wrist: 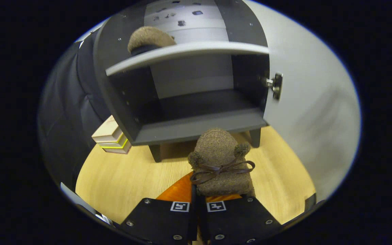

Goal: Open the shoe cabinet door, grab the shoes and put them into the shoe cabinet, then close the shoe cabinet door.

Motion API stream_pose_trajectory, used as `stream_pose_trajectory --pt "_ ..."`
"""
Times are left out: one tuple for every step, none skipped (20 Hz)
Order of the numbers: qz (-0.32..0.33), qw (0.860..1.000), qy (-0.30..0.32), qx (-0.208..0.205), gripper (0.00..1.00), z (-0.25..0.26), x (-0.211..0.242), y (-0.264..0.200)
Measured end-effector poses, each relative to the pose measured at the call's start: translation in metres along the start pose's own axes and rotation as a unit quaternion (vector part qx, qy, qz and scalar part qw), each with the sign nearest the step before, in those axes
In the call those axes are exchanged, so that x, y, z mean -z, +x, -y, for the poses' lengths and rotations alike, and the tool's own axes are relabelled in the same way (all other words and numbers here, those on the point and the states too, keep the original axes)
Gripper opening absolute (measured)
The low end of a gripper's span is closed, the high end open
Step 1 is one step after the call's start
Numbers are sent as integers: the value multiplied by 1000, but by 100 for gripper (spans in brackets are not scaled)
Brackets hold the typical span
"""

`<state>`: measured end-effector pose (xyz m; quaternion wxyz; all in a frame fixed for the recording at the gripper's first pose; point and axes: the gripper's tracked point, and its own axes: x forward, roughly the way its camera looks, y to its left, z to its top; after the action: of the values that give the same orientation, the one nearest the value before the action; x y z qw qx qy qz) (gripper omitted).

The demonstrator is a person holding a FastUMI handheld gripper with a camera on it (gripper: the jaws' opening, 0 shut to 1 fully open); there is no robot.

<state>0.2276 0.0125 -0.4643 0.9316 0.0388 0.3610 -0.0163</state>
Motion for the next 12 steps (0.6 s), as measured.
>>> stream_pose_trajectory --pt "13 1000 -5 1 4 -4 -16 -13" --pt "26 1000 -10 4 4 -6 -32 -24" --pt "42 999 -12 8 4 -9 -50 -34" --pt "58 998 -12 10 4 -10 -68 -44" --pt "71 997 -11 9 4 -11 -84 -56" --pt "83 996 -13 8 4 -13 -100 -66" --pt "94 995 -19 9 4 -15 -116 -73" --pt "106 994 -26 14 4 -14 -128 -79" --pt "118 992 -30 17 4 -16 -143 -86" --pt "128 991 -33 16 4 -20 -158 -90" --pt "135 990 -35 13 4 -23 -172 -93" --pt "141 989 -40 10 4 -27 -183 -92"
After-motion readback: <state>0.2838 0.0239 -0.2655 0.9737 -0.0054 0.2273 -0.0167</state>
